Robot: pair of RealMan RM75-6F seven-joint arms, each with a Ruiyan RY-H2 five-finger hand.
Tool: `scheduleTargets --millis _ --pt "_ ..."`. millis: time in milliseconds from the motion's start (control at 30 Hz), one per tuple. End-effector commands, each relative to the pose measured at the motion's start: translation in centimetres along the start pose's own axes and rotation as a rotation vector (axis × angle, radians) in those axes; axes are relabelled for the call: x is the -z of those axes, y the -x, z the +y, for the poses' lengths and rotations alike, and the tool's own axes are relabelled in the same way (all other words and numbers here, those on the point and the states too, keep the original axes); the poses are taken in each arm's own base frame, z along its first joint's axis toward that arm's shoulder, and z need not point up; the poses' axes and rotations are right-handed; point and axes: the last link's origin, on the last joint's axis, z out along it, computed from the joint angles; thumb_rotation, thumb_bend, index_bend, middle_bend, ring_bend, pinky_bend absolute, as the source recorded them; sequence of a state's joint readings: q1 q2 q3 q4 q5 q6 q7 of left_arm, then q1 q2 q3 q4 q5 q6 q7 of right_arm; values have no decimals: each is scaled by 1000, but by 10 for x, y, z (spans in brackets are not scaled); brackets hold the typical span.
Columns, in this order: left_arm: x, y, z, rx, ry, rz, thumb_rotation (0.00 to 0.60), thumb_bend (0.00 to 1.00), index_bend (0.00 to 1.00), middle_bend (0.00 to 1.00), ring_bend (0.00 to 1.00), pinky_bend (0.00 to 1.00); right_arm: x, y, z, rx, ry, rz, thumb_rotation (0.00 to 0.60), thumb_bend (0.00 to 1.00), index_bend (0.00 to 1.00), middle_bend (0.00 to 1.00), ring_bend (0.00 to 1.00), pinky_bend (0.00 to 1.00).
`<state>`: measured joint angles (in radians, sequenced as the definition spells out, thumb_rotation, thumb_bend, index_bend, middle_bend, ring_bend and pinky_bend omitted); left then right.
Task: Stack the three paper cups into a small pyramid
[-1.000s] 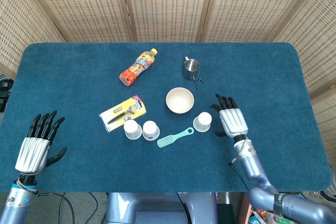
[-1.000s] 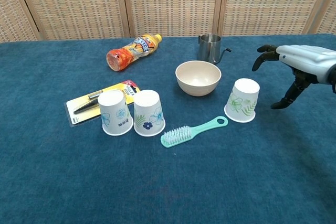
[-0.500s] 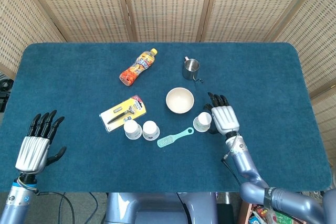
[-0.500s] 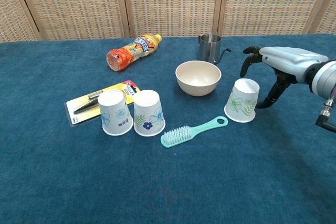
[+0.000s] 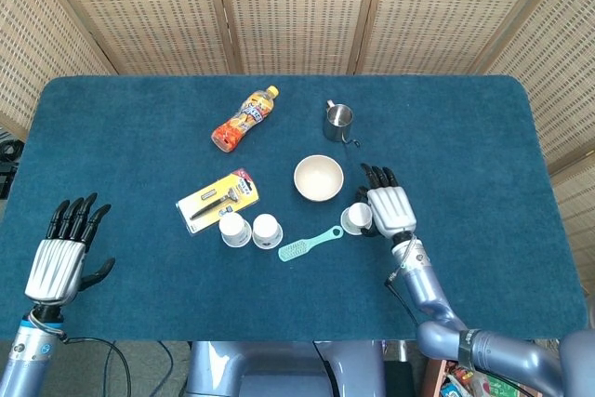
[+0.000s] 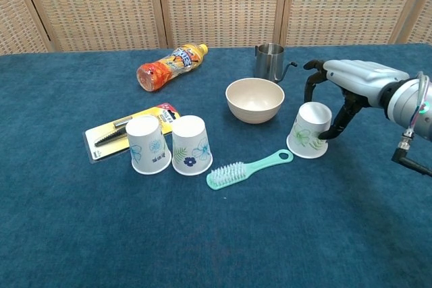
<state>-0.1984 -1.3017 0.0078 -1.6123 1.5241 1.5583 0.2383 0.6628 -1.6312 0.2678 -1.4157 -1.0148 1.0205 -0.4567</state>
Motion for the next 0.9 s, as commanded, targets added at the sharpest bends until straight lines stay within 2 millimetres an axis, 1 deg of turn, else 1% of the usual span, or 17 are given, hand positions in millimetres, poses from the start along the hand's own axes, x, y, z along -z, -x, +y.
scheduleTargets --millis 33,267,367,433,567,733,900 --pt "0 0 0 1 0 -1 600 266 96 0 0 0 0 -1 -3 1 -3 2 600 96 483 110 0 0" --pt "-1 0 -1 6 1 -6 600 266 96 0 0 0 -2 -10 -10 9 -15 16 600 96 497 113 0 0" --pt "-1 0 -2 -1 2 -8 600 266 96 0 0 0 -2 -17 -13 13 -19 28 600 96 497 112 0 0" --pt "-1 0 -2 -3 3 -7 600 266 96 0 0 0 -3 -23 -15 19 -22 37 600 96 497 110 0 0" --pt "-1 0 -3 -3 0 -6 600 266 96 0 0 0 -4 -42 -19 43 -25 63 600 96 497 106 0 0" --pt "-1 -1 -4 0 -3 -6 600 266 96 0 0 0 0 -62 -29 31 -38 89 600 96 497 106 0 0" --pt "-1 -1 -3 2 6 -9 600 266 96 0 0 0 5 -78 -46 19 -72 106 600 97 498 105 0 0"
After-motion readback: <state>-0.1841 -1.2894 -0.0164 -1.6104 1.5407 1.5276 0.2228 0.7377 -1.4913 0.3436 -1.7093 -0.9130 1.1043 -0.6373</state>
